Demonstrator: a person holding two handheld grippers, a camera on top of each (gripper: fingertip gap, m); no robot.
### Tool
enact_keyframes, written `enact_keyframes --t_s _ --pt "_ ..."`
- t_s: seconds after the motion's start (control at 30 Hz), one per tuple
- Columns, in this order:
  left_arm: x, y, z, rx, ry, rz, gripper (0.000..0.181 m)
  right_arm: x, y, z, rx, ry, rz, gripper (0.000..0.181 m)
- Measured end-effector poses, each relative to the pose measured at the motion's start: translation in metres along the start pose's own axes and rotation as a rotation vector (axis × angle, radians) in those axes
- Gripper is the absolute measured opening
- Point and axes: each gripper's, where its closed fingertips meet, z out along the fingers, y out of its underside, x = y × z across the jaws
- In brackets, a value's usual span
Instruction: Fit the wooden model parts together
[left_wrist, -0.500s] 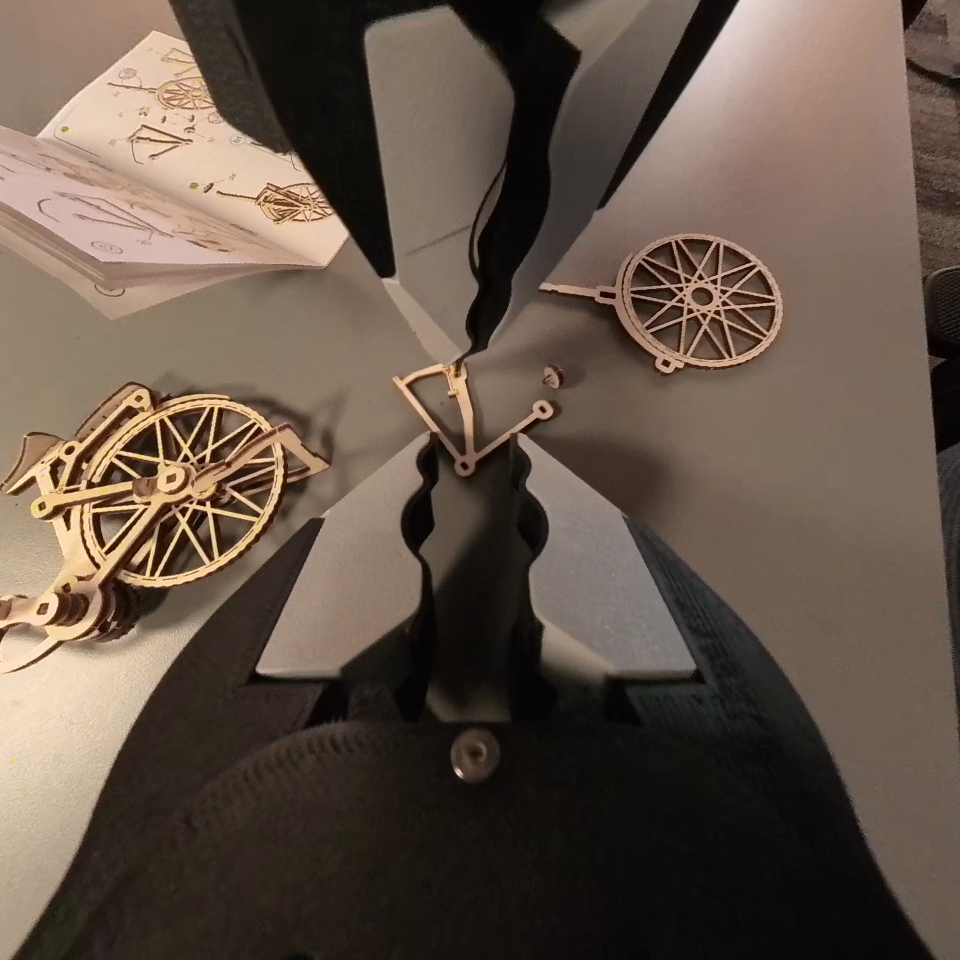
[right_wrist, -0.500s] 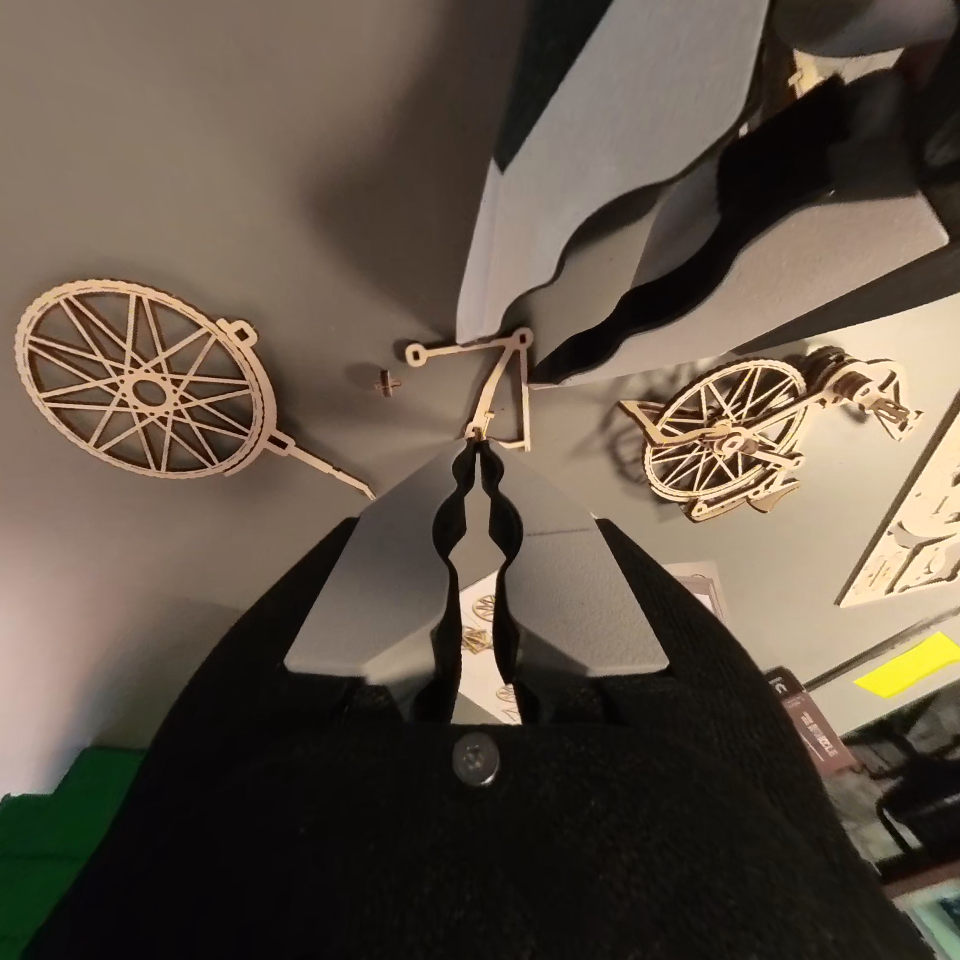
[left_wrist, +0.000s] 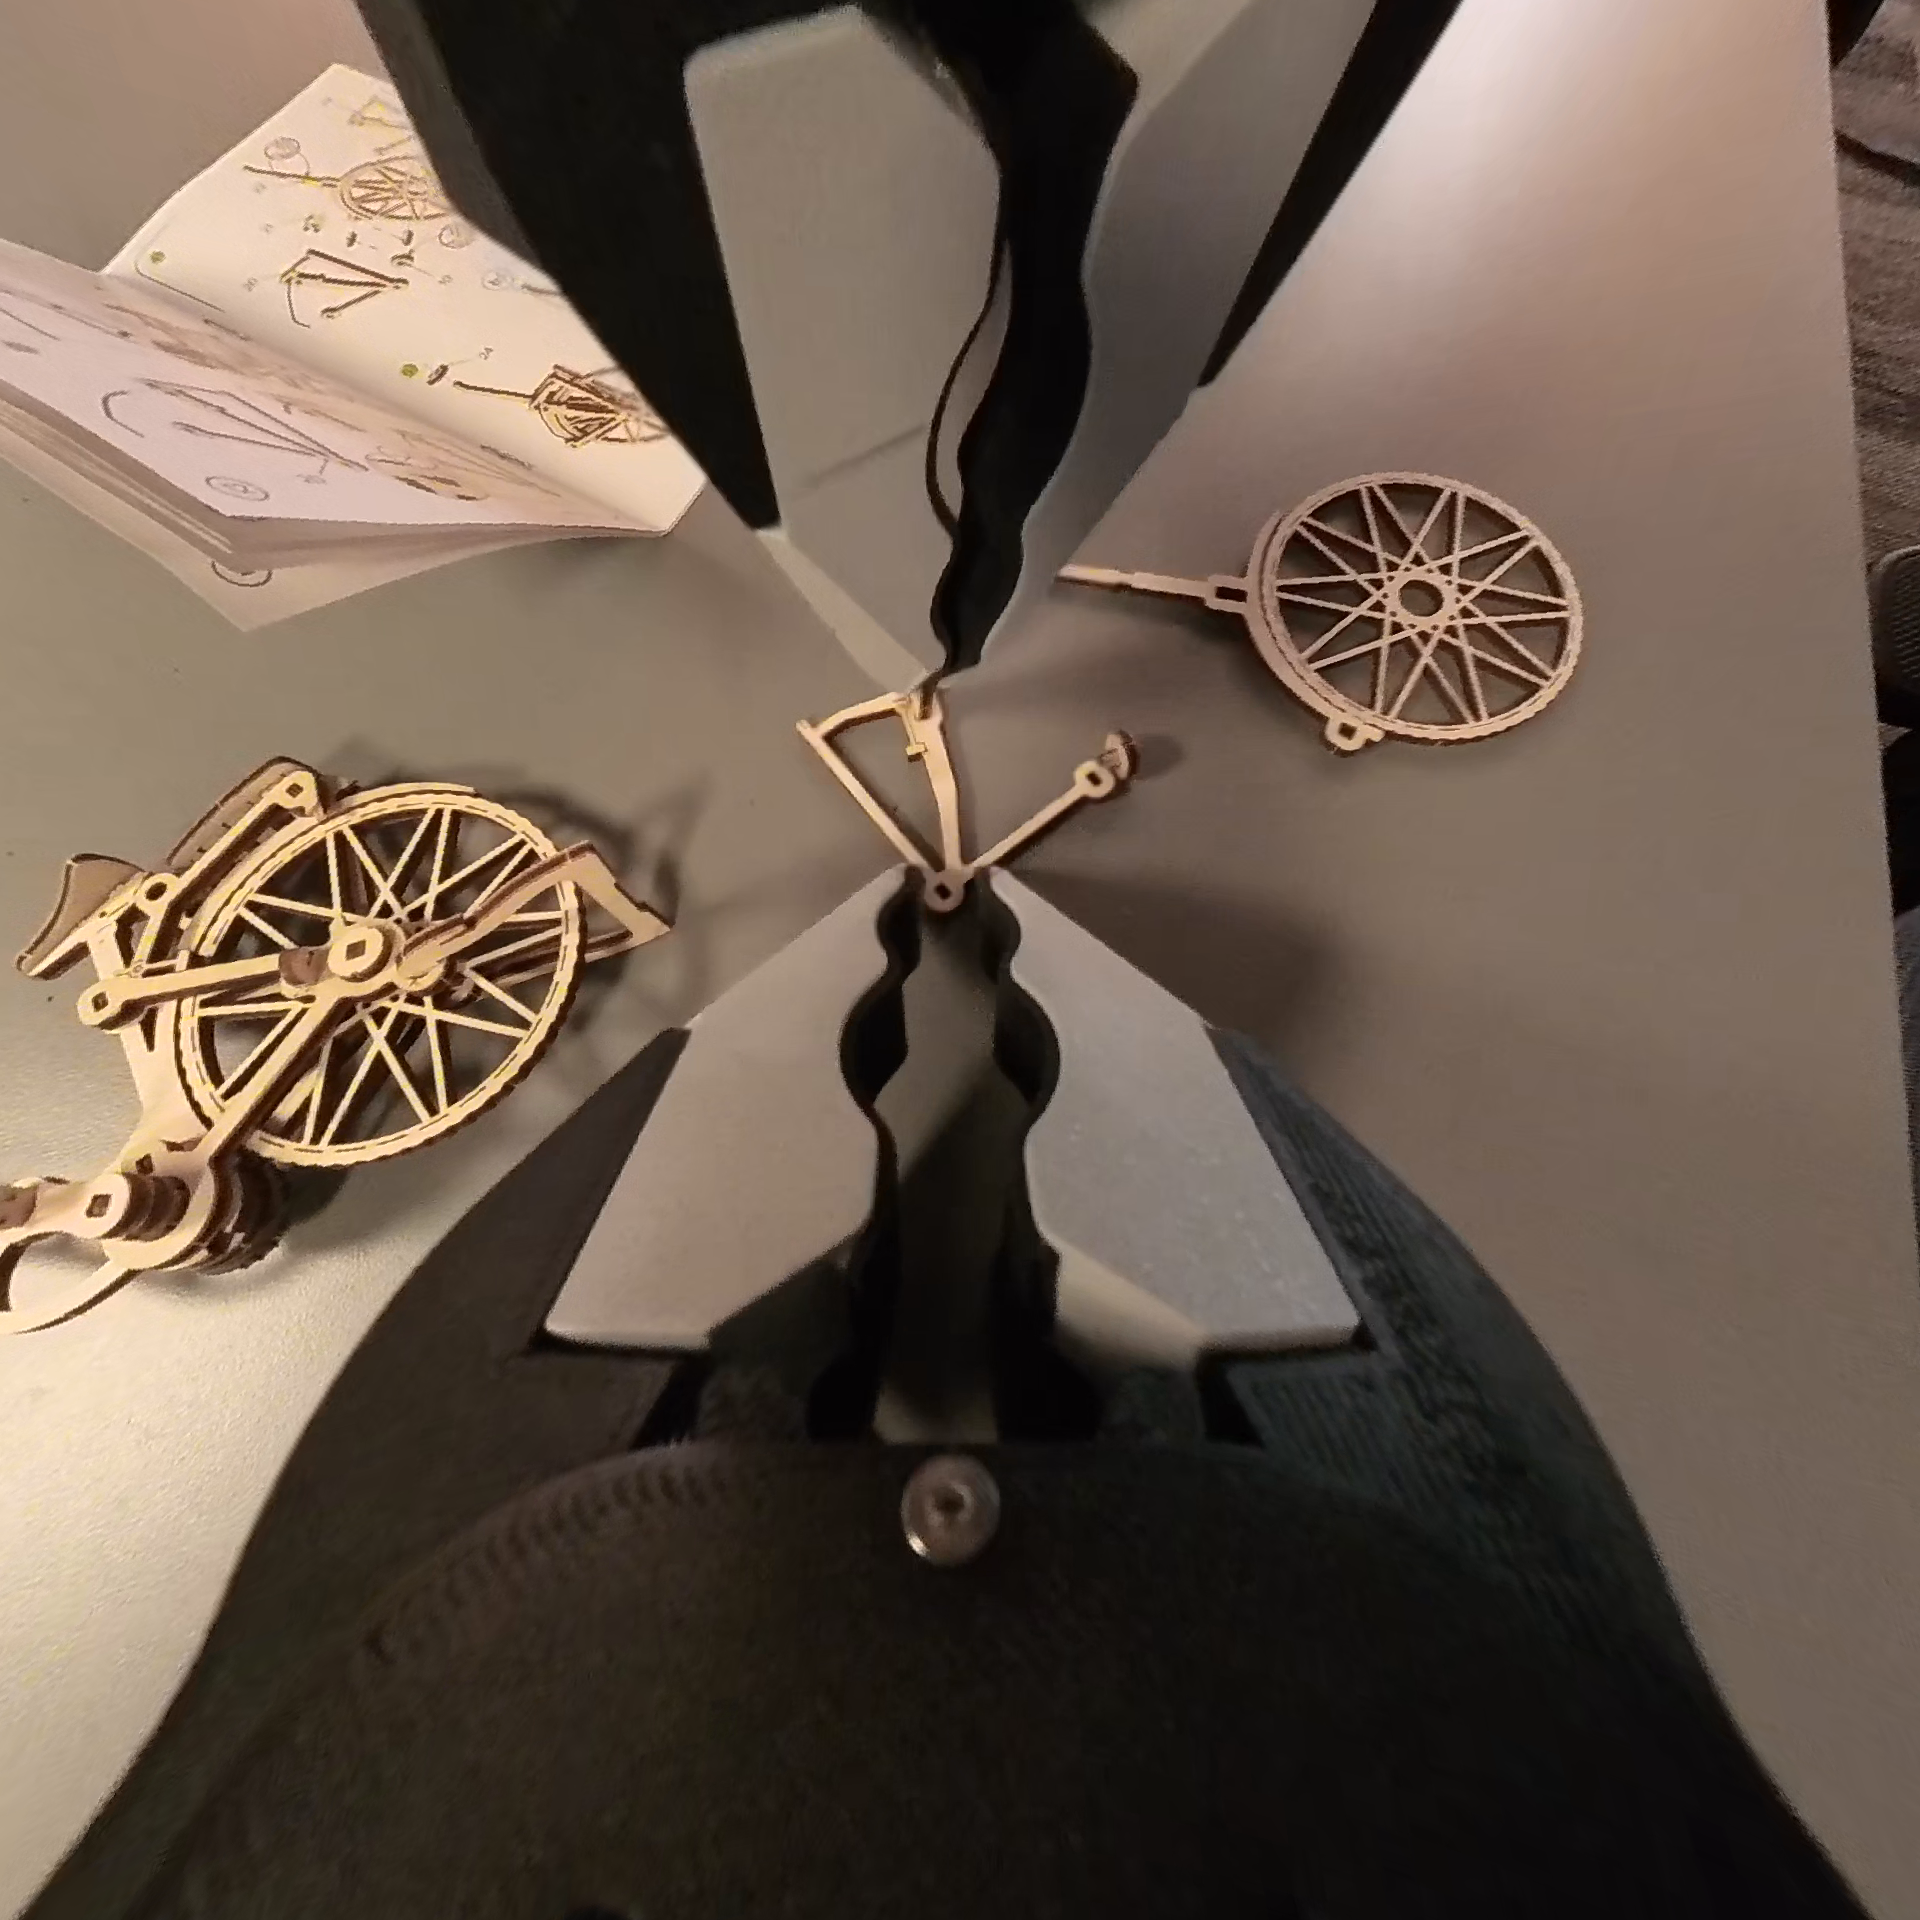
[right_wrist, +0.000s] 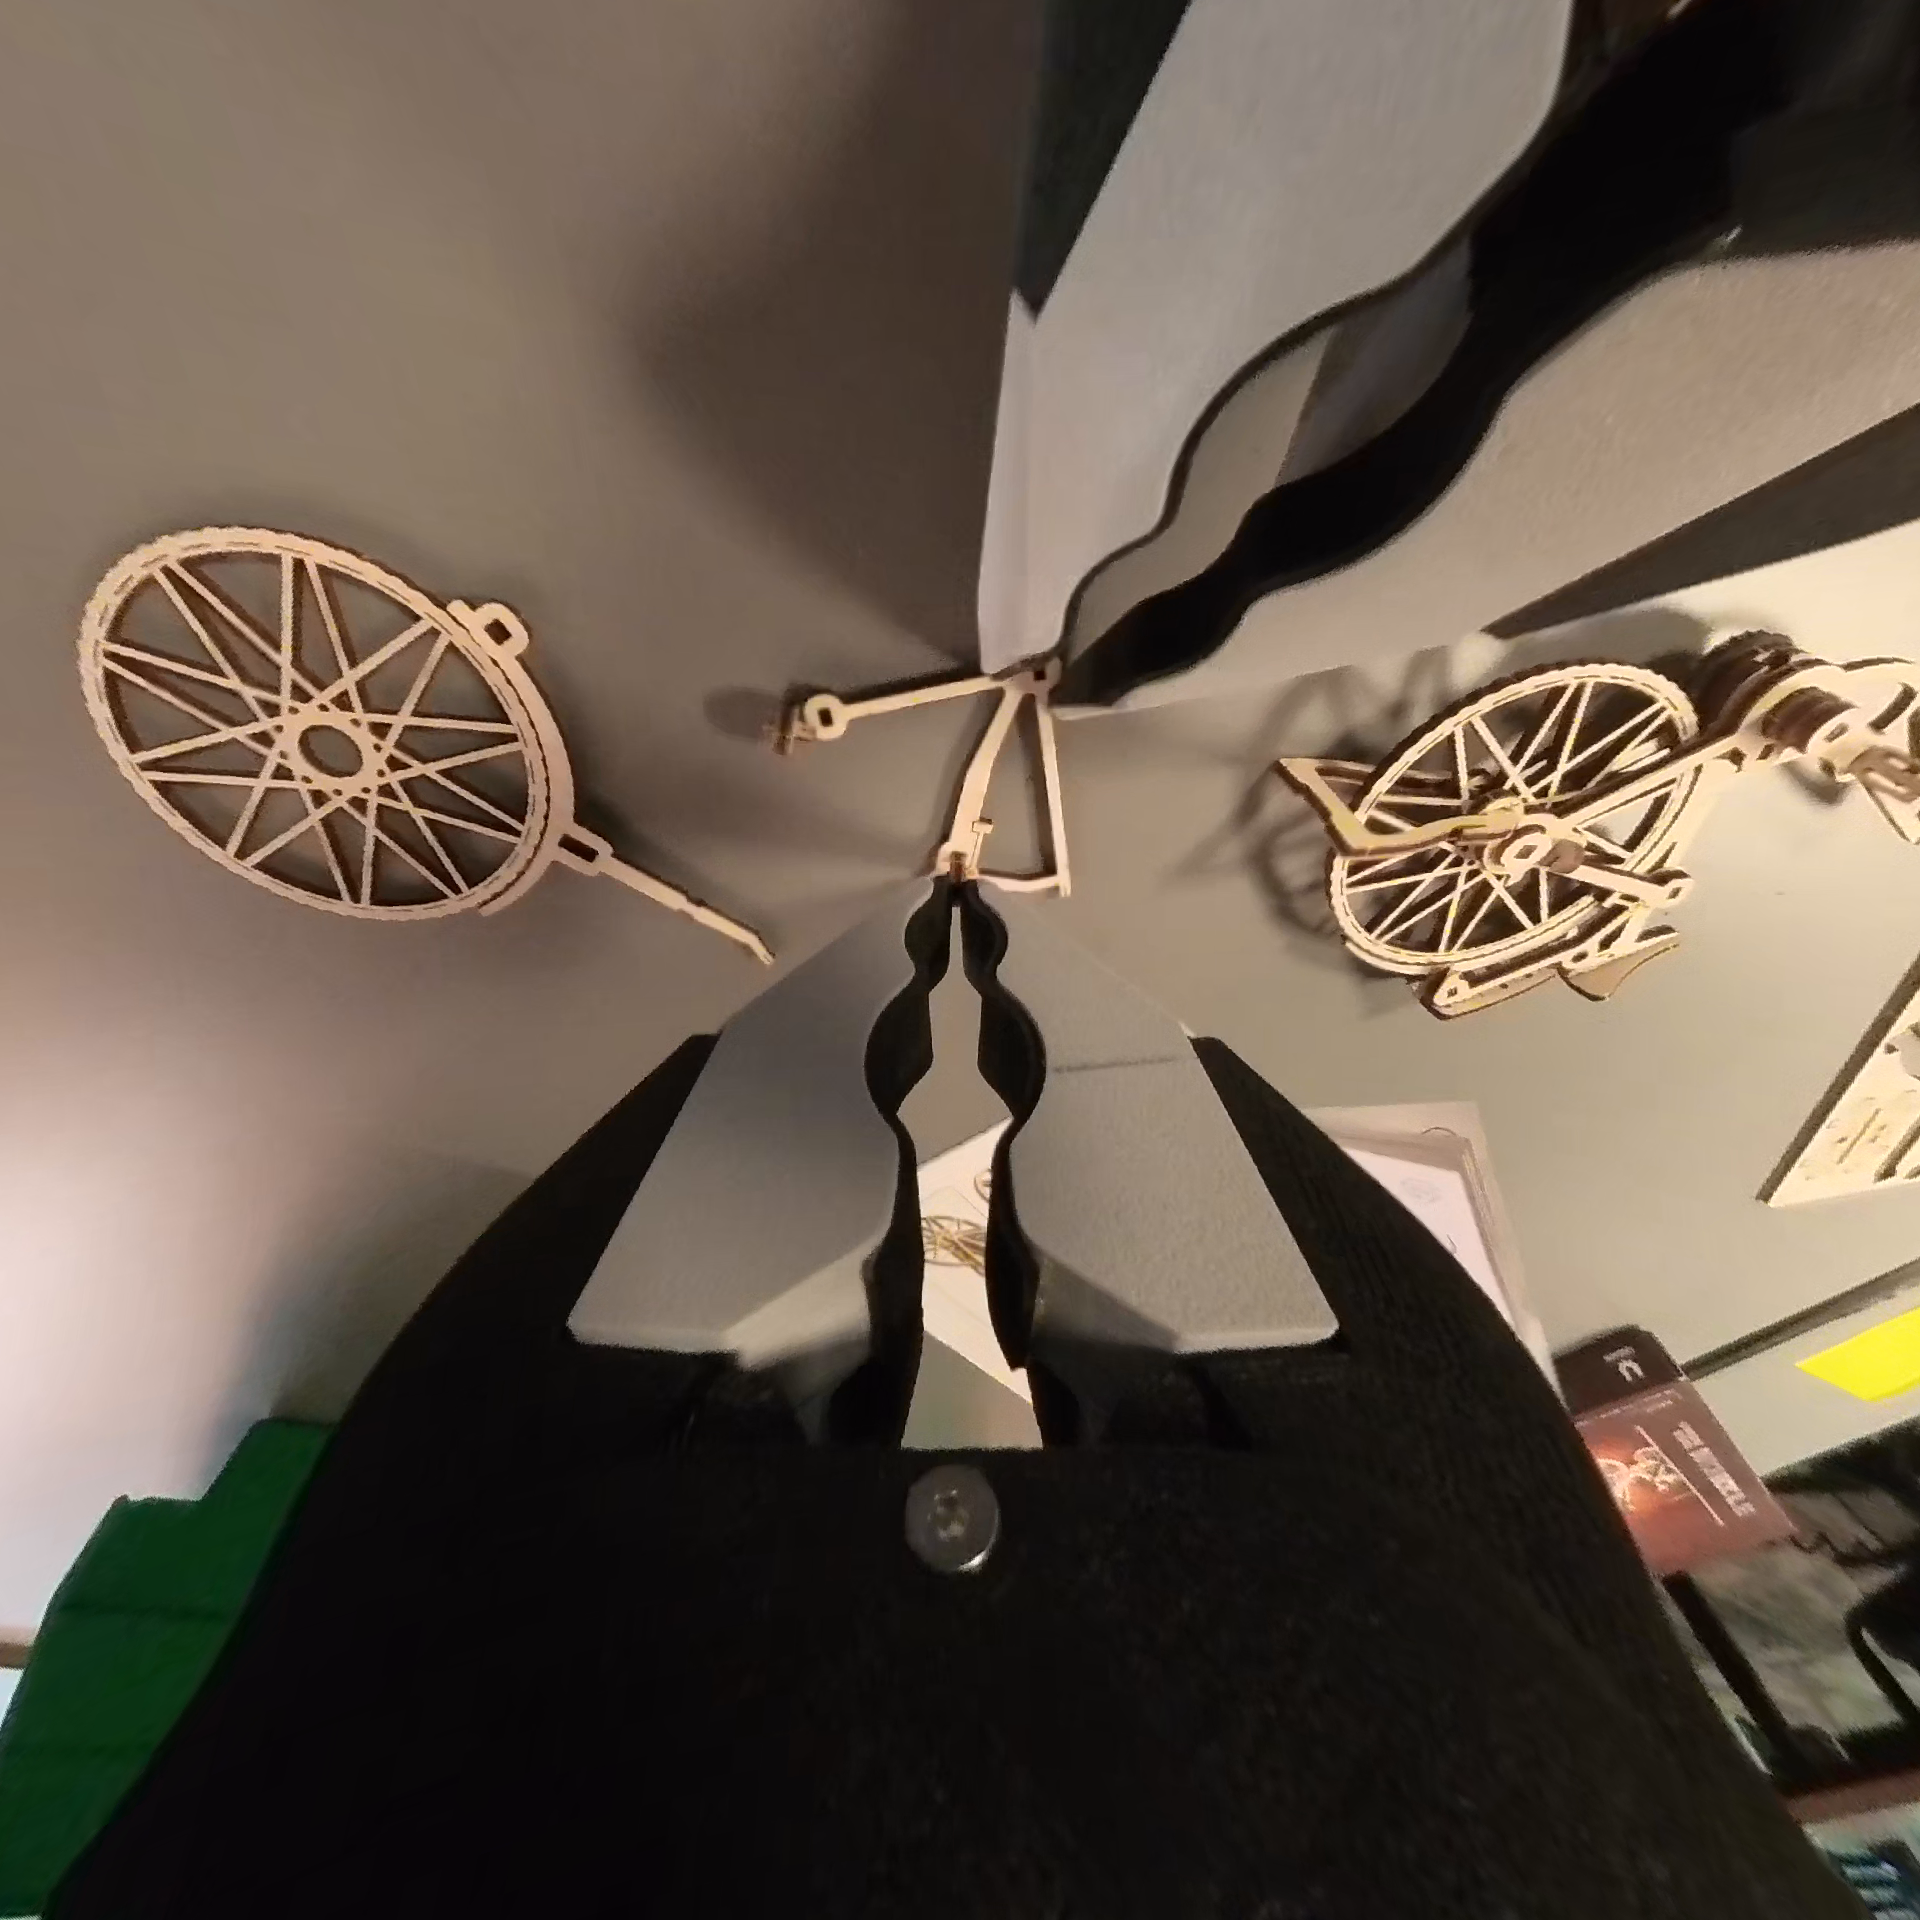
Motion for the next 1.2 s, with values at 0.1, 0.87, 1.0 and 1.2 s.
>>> enact_keyframes --t_s 0.1,0.87,1.0,1.2 --pt "-0.0004 0.0001 -0.0001 0.001 0.004 -0.008 0.008 -0.0016 0.0011 0.0 0.016 -0.008 0.017 0.0" --pt "-0.0001 0.0004 -0.0003 0.001 0.006 -0.008 0.007 0.0025 0.0018 0.0004 -0.006 0.034 -0.092 0.0" --pt "0.0 0.0004 -0.0003 0.001 0.006 -0.007 0.007 0.0021 0.0017 0.0003 -0.01 0.024 -0.089 0.0" --pt "0.0 0.0002 -0.0003 0.002 0.007 -0.008 0.007 0.0024 0.0007 0.0008 -0.001 0.017 -0.078 0.0"
